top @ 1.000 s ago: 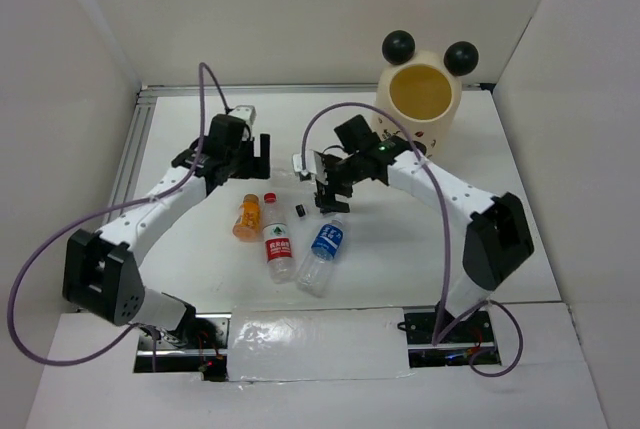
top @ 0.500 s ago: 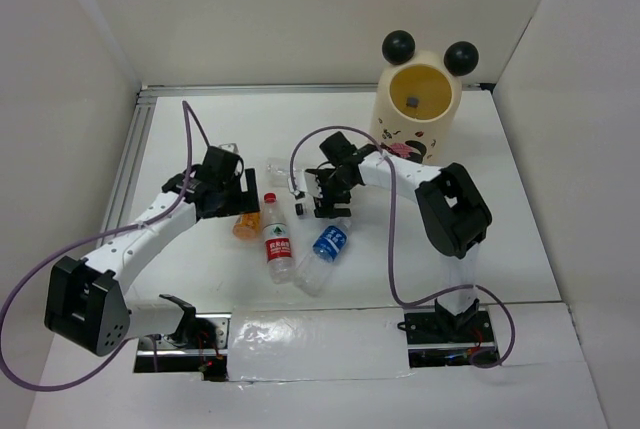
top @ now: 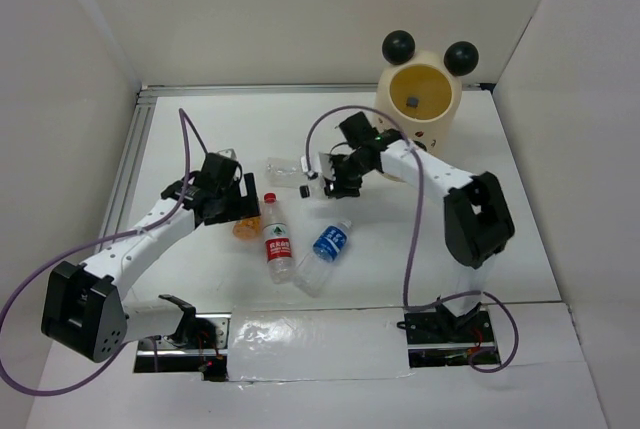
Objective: Put the plastic bottles in the bin
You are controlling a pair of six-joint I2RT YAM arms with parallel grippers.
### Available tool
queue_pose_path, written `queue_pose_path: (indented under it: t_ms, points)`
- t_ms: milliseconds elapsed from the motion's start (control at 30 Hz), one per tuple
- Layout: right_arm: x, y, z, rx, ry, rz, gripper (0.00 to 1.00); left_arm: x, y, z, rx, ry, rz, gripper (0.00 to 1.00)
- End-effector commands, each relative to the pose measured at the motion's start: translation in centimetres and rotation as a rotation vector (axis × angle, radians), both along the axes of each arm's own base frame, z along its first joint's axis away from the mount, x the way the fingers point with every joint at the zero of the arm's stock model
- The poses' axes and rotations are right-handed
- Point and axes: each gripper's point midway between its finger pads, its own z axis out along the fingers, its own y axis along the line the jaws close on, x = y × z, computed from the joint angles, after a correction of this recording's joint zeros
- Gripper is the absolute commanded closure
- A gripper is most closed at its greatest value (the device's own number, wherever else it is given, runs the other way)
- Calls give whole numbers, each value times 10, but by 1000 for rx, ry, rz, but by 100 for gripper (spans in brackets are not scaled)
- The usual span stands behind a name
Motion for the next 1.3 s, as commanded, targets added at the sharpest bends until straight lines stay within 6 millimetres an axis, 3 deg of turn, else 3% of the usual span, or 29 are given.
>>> queue_pose_path:
  t_ms: [0, 67, 167, 200, 267, 400, 433, 633, 733, 767, 900, 1033, 1100, 1133, 1267]
  points:
    - [2, 2, 129, 237, -177, 10, 70, 7, -12, 12, -63, -54, -13, 3]
    - [-1, -3, 179, 328, -278, 2, 70, 9, -15, 10, -72, -51, -20, 3]
    - [2, -13, 225, 419, -376, -48, 70, 13, -17, 4, -70, -40, -32, 3]
    - [3, -26, 247, 446, -433, -78, 70, 12, -17, 0, -65, -28, -32, 3]
    - [14, -39, 265, 480, -515, -141, 70, 14, -18, -6, -56, -17, -39, 3]
    - [35, -82, 276, 494, -596, -304, 70, 16, -18, -13, -43, 0, -46, 3]
    - [43, -100, 276, 482, -602, -362, 70, 16, -18, -16, -40, 8, -46, 3]
    - [75, -159, 276, 498, -645, -536, 70, 18, -18, -15, -38, -2, -54, 3]
    - [85, -165, 263, 511, -603, -552, 70, 19, -21, -17, -45, 1, -59, 3]
    - [85, -168, 270, 524, -614, -554, 69, 18, -21, -19, -42, 10, -59, 3]
    - [97, -180, 260, 530, -580, -592, 68, 16, -20, -23, -39, 18, -59, 3]
    - [105, -186, 251, 512, -561, -619, 60, 12, -16, -27, -28, 26, -53, 3]
    - [111, -197, 241, 505, -536, -665, 51, 12, -16, -27, -28, 26, -53, 3]
    - [111, -197, 241, 505, -536, -665, 51, 12, -16, -27, -28, 26, -53, 3]
    - [117, -207, 236, 503, -521, -706, 24, 11, -16, -30, -25, 34, -53, 3]
